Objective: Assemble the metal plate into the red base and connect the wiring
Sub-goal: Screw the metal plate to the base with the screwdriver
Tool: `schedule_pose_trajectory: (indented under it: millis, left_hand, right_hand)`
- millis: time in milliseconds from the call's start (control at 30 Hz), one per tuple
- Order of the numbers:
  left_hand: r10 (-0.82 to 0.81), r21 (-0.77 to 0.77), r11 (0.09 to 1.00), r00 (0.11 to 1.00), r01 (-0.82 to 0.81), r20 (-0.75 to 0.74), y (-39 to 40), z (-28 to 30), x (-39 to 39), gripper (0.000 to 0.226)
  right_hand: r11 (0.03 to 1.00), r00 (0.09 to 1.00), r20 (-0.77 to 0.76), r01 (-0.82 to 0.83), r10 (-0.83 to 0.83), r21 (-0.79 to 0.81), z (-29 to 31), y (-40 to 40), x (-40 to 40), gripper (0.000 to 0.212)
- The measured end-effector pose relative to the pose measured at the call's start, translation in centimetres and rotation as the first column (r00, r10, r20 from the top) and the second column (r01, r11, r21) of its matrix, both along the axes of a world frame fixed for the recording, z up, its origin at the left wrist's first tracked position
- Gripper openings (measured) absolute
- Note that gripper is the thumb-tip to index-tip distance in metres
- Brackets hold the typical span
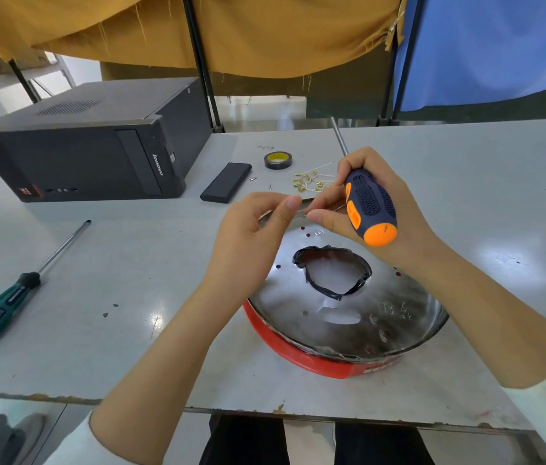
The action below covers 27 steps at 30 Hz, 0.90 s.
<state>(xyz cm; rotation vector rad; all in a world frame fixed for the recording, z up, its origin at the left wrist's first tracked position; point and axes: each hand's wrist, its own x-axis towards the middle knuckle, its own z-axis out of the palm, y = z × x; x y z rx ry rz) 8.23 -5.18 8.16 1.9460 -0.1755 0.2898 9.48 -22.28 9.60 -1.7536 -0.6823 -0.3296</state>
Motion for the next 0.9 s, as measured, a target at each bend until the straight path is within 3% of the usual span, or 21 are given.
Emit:
schedule_pose_trajectory:
  millis: [67, 133, 200, 300, 367, 467, 533, 700, 900]
  left_hand:
    - [0.103, 0.025, 0.994, 0.995, -0.103, -0.002, 0.6, -1.2, 0.0, 0.036]
    - [0.134, -0.056, 0.988, 0.978, -0.144, -0.158, 1.1, -2.5, -0.2, 0.063]
    - [0.104, -0.151, 0.975, 0.937, -0.161, -0.333, 1.1, -3.6, -0.8, 0.071]
    - [0.114, -0.225, 0.947, 0.895, -0.229, -0.431, 1.1, -4.5, -0.7, 0.071]
    - [0.120, -0.185, 0.957, 0.886, -0.223, -0.447, 1.5, -4.8, 0.1, 0.072]
    - [0.069, -0.083, 0.990, 0.900, -0.116, -0.430, 2.5, -4.2, 1.8, 0.072]
    - [0.036, -0.028, 0.998, 0.907, -0.053, -0.421, 3.1, -3.4, 2.9, 0.071]
    - [0.024, -0.160, 0.982, 0.904, -0.101, -0.427, 4.1, -2.1, 4.2, 0.053]
    - [0.140, -0.269, 0.923, 0.890, -0.276, -0.434, 2.5, -4.0, -0.9, 0.068]
  right_hand:
    - [0.999, 1.000, -0.019, -0.011, 0.010, -0.046, -0.4, -0.6, 0.3, 0.040]
    - [0.996, 0.998, -0.053, -0.034, 0.030, -0.077, -0.7, -1.3, 0.6, 0.039]
    - [0.992, 0.994, -0.094, -0.058, 0.048, -0.110, -1.1, -1.9, 0.8, 0.038]
    - [0.983, 0.979, -0.176, -0.129, 0.105, -0.130, -1.5, -2.6, 1.0, 0.035]
    - [0.974, 0.963, -0.235, -0.168, 0.130, -0.150, -1.8, -2.8, 1.1, 0.033]
    - [0.933, 0.946, -0.317, -0.172, 0.067, -0.316, -2.1, -2.9, 1.6, 0.021]
    - [0.900, 0.926, -0.372, -0.217, 0.067, -0.377, -2.2, -3.1, 1.7, 0.026]
    - [0.887, 0.922, -0.364, -0.271, 0.128, -0.374, -2.6, -3.0, 0.9, 0.032]
    - [0.820, 0.965, -0.258, -0.190, 0.054, -0.540, -3.4, -2.8, 1.0, 0.039]
